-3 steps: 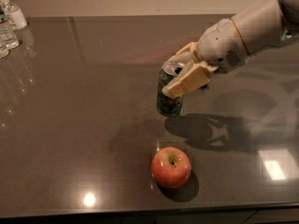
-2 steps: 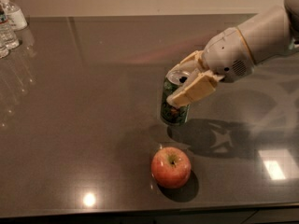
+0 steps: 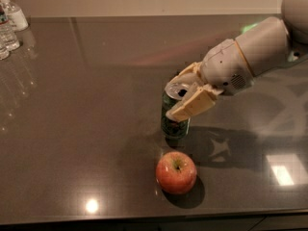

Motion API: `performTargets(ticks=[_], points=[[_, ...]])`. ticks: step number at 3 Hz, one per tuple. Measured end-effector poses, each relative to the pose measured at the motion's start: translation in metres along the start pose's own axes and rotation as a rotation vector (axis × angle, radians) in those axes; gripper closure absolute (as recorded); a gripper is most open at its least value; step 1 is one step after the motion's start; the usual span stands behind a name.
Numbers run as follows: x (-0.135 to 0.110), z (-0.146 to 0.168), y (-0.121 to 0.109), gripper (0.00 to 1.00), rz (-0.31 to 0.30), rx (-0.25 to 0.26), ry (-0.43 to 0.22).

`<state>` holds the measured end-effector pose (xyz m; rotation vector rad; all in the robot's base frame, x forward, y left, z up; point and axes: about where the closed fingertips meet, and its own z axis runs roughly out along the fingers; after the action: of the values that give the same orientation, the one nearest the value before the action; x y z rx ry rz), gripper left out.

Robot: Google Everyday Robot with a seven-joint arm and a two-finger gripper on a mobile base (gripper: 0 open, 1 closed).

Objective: Move green can near apple

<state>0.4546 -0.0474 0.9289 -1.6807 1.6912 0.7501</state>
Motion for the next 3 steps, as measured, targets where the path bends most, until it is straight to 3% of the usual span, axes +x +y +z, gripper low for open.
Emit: performTargets(ticks=[1, 2, 3], points=[[0.001, 0.009, -0.001, 0.82, -0.015, 0.016, 0.009], [0.002, 0.016, -0.001, 0.58, -0.012, 0.013, 0.008], [0.005, 0.02, 0.001, 0.35, 0.01, -0.013, -0.004]])
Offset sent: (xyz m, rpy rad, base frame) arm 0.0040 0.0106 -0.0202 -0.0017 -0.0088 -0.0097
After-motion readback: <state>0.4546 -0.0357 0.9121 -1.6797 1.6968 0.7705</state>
